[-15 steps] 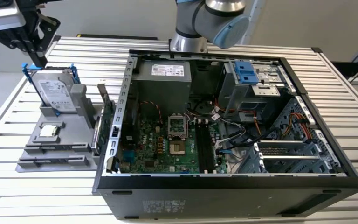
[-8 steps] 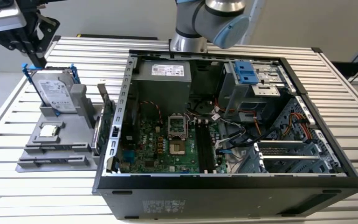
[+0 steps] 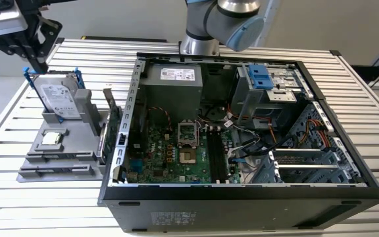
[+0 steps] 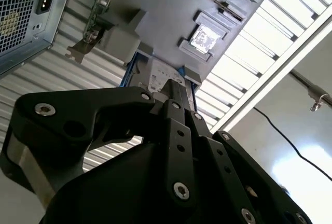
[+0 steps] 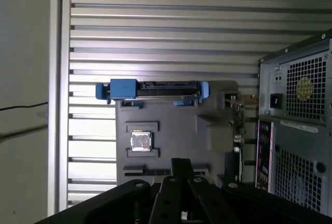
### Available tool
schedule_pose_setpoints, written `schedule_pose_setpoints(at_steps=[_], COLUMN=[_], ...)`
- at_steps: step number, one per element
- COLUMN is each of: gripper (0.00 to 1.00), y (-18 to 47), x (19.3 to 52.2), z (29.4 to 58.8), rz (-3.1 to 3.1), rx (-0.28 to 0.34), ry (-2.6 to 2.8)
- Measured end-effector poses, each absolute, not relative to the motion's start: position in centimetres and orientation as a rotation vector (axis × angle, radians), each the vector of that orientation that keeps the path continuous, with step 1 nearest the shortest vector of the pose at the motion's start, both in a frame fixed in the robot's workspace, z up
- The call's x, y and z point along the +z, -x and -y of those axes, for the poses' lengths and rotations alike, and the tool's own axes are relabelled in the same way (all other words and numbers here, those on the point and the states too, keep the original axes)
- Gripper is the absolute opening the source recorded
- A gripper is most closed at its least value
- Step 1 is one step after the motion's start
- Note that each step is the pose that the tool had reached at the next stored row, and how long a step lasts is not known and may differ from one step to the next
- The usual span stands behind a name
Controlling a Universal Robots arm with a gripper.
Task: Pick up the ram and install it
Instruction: 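Reach for the ram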
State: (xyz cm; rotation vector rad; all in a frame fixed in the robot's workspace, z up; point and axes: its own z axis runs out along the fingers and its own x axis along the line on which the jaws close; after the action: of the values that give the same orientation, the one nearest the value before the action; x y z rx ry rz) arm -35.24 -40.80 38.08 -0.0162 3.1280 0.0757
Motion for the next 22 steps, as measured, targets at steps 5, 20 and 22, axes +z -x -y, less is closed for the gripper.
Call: schedule_pose_setpoints(at_steps=[5,20,22], gripper=[0.00,0.00,0.00], y=[35.2,35.2,35.2], x=[38.1,38.0,38.0], z=[41.1,41.9,42.0], rz=[-3.128,-3.128,-3.128], rx=[0.076,0.076,0.076], ry=[0.038,0.093,0.099])
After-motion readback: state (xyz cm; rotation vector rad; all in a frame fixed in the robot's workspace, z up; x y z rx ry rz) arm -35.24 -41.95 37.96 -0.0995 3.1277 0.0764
